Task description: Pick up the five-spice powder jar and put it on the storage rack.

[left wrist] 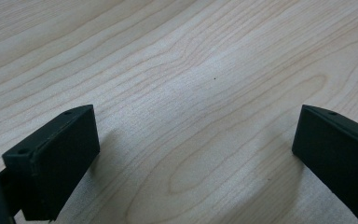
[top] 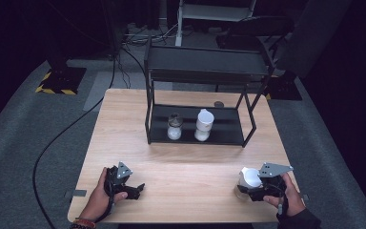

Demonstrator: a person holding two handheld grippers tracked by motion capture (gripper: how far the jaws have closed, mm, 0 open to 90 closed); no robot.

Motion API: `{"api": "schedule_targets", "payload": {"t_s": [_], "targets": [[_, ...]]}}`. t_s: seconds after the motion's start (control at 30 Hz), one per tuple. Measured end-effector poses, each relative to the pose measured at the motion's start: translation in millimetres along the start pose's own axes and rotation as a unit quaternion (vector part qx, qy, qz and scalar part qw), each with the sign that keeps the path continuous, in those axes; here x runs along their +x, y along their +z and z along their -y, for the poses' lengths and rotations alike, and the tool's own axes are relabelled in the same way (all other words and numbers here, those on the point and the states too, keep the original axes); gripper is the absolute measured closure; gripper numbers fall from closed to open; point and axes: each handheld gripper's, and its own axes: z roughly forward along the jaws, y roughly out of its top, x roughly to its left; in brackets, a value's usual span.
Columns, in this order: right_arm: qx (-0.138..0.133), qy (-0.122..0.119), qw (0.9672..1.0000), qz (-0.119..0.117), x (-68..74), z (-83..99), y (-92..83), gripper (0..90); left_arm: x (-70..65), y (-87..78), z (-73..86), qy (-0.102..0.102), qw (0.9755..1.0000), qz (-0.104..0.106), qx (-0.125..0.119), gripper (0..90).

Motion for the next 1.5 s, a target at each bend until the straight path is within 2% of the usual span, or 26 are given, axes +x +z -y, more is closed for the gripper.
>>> {"api": "schedule_targets", "payload": {"t_s": [0.97, 1.07, 1.5], "targets": [[0.018, 0.032, 0.9978, 0.055, 14.7, -42.6, -5.9, 30.0, 0.0, 0.0, 0.0, 0.0, 1.0, 0.0, 0.0, 0.5], [0.018, 0.028, 0.9978, 0.057, 15.3, -45.8, -5.5, 30.0, 0.0, 0.0, 0.0, 0.0, 1.0, 0.0, 0.0, 0.5], [0.02, 0.038, 0.9964, 0.073, 13.6, -59.8, -3.2, 30.0, 0.0, 0.0, 0.0, 0.0, 1.0, 0.0, 0.0, 0.6]]}}
